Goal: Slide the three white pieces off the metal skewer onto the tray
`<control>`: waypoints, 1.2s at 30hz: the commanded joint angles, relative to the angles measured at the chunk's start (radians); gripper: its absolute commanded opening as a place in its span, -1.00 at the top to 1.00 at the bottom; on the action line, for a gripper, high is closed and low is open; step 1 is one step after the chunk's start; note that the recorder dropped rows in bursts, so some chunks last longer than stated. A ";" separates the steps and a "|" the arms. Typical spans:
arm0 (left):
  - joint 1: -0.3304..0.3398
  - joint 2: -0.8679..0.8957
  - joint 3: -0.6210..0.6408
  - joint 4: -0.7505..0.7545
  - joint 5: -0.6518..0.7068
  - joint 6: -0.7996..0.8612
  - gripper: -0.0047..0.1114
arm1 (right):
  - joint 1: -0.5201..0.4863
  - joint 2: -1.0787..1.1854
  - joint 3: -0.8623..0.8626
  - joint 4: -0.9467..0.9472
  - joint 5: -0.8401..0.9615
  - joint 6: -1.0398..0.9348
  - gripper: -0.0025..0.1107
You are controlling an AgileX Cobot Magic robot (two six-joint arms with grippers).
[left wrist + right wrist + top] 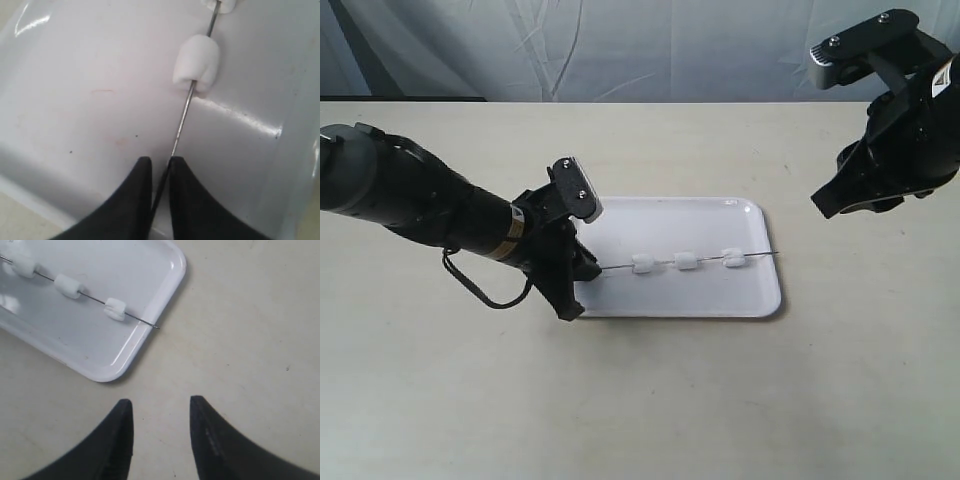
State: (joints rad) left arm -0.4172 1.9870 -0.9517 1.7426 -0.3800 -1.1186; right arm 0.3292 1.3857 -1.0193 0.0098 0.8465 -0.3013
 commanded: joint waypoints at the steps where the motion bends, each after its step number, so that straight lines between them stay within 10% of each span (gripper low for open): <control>1: -0.005 0.004 0.005 0.002 0.008 0.001 0.92 | 0.001 0.004 -0.005 0.019 0.000 -0.005 0.30; 19: -0.005 -0.098 0.060 0.002 -0.092 -0.142 0.92 | -0.003 0.037 0.112 0.364 -0.203 0.074 0.30; 26: -0.005 -0.253 0.211 0.002 -0.094 -0.218 0.92 | -0.003 0.129 0.286 1.064 -0.557 -0.166 0.30; 36: -0.005 -0.381 0.223 0.002 -0.158 -0.292 0.92 | -0.003 0.253 0.286 1.703 -0.450 -0.577 0.30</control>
State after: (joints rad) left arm -0.4188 1.6259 -0.7316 1.7500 -0.5201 -1.3995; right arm 0.3292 1.6332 -0.7382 1.6227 0.3812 -0.8055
